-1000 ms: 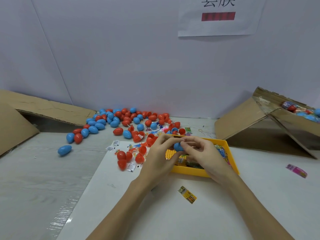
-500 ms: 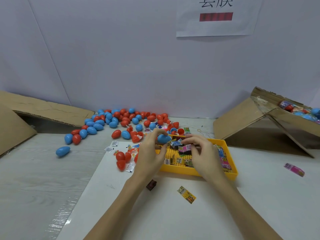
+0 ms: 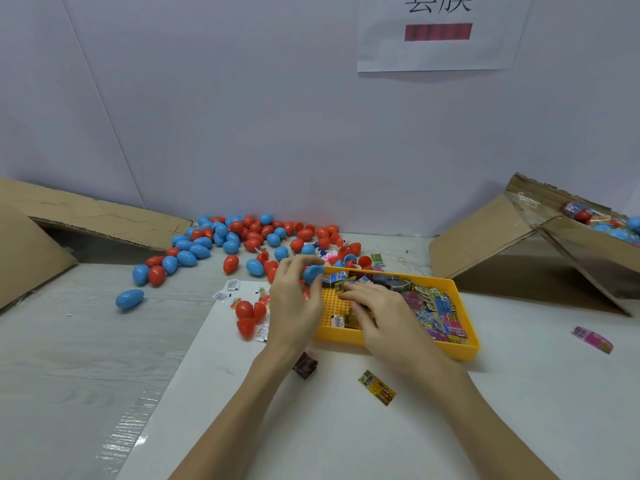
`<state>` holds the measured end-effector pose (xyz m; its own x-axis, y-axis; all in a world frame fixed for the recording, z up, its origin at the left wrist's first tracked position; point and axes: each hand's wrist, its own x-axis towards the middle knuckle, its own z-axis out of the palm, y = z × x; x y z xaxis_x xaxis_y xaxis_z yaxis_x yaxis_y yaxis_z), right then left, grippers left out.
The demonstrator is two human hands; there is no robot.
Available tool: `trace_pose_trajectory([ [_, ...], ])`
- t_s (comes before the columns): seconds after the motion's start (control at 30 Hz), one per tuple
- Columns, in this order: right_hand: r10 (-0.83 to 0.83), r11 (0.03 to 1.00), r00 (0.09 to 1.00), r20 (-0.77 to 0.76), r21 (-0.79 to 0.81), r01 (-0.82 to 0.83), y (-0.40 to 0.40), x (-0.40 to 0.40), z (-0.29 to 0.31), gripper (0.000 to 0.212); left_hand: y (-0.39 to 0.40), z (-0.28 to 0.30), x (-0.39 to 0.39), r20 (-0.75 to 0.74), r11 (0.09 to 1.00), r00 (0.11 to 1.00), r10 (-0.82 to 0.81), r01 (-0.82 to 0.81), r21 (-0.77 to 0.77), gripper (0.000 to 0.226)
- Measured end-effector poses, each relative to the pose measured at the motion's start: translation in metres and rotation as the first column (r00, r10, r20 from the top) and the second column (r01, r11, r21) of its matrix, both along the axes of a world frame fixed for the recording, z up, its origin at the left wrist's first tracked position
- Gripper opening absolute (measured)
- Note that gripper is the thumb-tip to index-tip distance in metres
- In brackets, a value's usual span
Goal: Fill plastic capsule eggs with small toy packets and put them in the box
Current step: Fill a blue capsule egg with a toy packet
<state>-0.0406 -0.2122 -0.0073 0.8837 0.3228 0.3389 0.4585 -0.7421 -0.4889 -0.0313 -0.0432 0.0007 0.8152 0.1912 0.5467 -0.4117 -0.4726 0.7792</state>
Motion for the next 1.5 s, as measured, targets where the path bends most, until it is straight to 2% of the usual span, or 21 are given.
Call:
trace_pose_trajectory([
  [0.17,0.055,0.997,0.995,-0.082,0.063,-0.05,-0.008,-0.003,0.006,0.047,-0.003,0.001,0.0,0.01,0.999,1.0,-0.009,0.008,0.038,0.014],
  [0.3,0.014,0.991,0.999,-0.03,0.13,-0.01,-0.009,-0.003,0.006,0.04,-0.002,0.001,0.0,0.011,0.999,1.0,0.012,-0.013,0.045,0.013],
  [0.4,0.049,0.996,0.998,-0.042,0.073,-0.045,-0.01,-0.002,0.007,0.035,0.001,0.001,0.001,-0.006,0.998,0.999,0.046,-0.046,0.05,0.016],
  [0.53,0.062,0.997,0.995,-0.082,-0.05,-0.066,-0.007,0.001,0.005,0.039,0.002,-0.001,0.002,-0.043,0.996,0.998,0.055,-0.052,0.071,0.018],
  [0.73,-0.034,0.989,0.998,-0.05,0.141,0.041,-0.009,-0.002,0.007,0.036,0.001,-0.001,0.002,-0.027,0.997,1.0,0.007,-0.005,0.072,0.02],
  [0.83,-0.015,0.97,0.998,-0.059,0.24,0.029,-0.009,-0.006,0.011,0.034,0.0,0.0,0.0,-0.031,0.993,0.997,-0.064,0.067,0.1,0.022],
  [0.97,0.027,0.951,1.0,0.007,0.309,-0.028,-0.011,-0.01,0.017,0.031,-0.002,0.003,-0.004,-0.072,0.975,0.983,-0.169,0.177,0.132,0.022],
  [1.2,0.065,0.91,0.997,0.046,0.407,-0.078,-0.014,-0.014,0.024,0.032,0.004,0.015,-0.007,-0.19,0.918,0.898,-0.397,0.384,-0.102,0.014],
  [1.33,0.024,0.893,1.0,-0.017,0.45,-0.014,-0.014,-0.013,0.023,0.033,0.006,0.015,-0.007,-0.165,0.919,0.912,-0.377,0.346,-0.187,0.008],
  [1.43,0.006,0.866,0.998,-0.066,0.499,0.028,-0.013,-0.011,0.021,0.033,0.003,0.012,-0.006,-0.153,0.933,0.926,-0.346,0.322,-0.16,0.006],
  [1.5,-0.008,0.839,0.996,-0.086,0.542,0.053,-0.01,-0.01,0.022,0.023,0.002,0.01,-0.006,-0.149,0.937,0.927,-0.343,0.327,-0.123,0.006],
])
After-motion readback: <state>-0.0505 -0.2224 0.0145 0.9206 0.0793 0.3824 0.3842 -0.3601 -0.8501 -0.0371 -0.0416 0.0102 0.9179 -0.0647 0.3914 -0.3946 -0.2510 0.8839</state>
